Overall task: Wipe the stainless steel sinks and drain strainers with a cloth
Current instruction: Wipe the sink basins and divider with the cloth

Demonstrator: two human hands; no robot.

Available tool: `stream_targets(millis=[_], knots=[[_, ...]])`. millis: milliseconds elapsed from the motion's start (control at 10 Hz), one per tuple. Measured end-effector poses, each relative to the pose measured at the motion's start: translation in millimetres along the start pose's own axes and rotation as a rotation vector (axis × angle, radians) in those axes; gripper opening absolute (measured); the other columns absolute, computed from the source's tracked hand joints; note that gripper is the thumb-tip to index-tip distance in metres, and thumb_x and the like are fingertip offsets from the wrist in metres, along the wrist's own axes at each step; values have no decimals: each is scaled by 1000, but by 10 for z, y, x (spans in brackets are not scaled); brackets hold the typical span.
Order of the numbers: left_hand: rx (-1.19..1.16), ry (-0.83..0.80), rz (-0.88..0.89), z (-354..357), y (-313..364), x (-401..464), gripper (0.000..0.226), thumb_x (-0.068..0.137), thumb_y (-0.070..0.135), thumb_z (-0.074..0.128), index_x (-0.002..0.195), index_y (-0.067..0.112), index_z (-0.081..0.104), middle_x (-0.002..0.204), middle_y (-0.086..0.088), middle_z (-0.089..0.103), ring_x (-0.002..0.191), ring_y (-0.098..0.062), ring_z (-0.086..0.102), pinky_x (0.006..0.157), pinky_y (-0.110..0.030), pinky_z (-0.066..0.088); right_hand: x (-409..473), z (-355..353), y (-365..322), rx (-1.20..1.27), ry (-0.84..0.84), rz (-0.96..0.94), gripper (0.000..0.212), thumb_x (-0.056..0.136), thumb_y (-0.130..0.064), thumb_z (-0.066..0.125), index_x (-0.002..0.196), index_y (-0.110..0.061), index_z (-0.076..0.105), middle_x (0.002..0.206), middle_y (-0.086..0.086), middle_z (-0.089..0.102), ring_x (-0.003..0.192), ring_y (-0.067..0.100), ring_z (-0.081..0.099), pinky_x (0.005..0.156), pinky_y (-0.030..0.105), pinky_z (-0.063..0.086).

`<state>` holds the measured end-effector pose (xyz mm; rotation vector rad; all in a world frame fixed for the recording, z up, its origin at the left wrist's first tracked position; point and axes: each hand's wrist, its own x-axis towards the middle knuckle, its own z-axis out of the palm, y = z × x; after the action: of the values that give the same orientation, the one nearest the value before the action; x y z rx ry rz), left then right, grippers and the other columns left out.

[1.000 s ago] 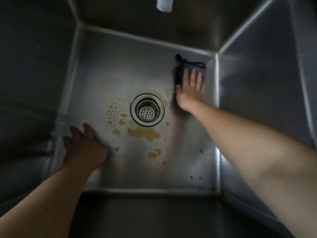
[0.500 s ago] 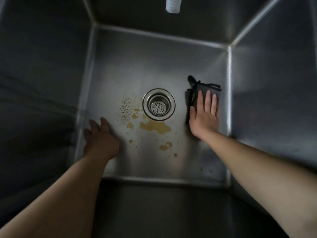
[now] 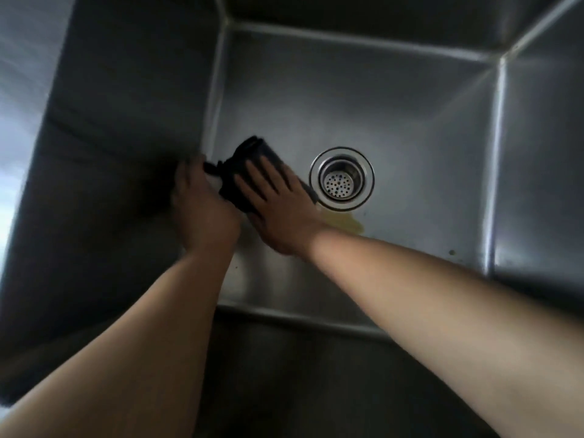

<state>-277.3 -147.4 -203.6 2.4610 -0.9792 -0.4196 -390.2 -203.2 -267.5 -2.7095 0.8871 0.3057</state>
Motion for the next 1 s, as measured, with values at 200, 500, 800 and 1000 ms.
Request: stream_targets(millis=[200, 500, 800, 1000], knots=[[-125, -98, -136, 78, 2, -31, 62, 82, -3, 45, 140, 19, 49, 133, -11, 59, 122, -28, 56, 103, -36, 46, -994, 382, -338, 18, -105, -347, 63, 100, -43, 37, 158, -30, 17, 167, 2, 10, 154, 28, 1, 123, 51, 2], [-521, -234, -454, -115, 257, 90, 44, 92, -10, 42, 135, -1, 52, 122, -16, 61, 111, -17, 62, 92, -20, 47, 100, -76, 223, 16, -72, -141, 62, 103, -48, 32, 158, -32, 9, 168, 2, -1, 154, 27, -6, 120, 43, 12], [-824, -489, -87, -1486, 613, 364, 17, 100, -2, 38, 112, 6, 48, 102, -16, 40, 83, -24, 35, 80, -33, 31, 421, 5, -436, 234, -11, 60, 65, 104, -42, 35, 159, -26, 5, 167, 9, -4, 152, 37, -10, 119, 57, 3], [-285, -699, 16, -1485, 280, 107, 48, 94, -11, 45, 135, 12, 57, 129, -14, 61, 99, -13, 57, 75, -19, 44, -427, 275, -779, 31, -215, -376, 69, 100, -32, 43, 157, -39, 6, 167, 1, -7, 152, 32, -13, 118, 49, -3]])
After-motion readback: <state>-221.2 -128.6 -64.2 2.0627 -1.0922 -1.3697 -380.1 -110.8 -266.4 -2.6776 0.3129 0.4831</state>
